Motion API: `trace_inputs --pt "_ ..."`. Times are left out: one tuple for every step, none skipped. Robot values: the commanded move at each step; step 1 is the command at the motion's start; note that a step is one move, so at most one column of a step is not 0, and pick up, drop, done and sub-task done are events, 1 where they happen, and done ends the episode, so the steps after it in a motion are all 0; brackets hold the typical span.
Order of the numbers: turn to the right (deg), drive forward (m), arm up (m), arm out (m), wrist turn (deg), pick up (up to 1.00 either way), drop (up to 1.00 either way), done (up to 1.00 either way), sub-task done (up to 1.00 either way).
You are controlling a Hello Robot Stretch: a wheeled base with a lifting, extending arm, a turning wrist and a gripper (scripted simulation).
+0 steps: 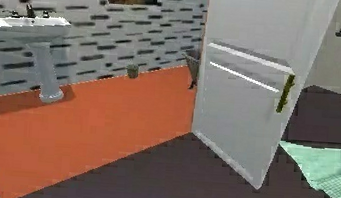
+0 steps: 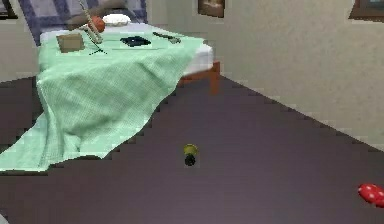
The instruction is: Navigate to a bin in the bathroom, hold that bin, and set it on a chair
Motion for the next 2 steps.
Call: trace_inputs --pt "3.0 0.00 0.00 0.00 0.0 0.00 0.00 0.00 0.00" --pt "0.0 0.20 0.00 0.00 0.0 0.00 0.00 0.00 0.00"
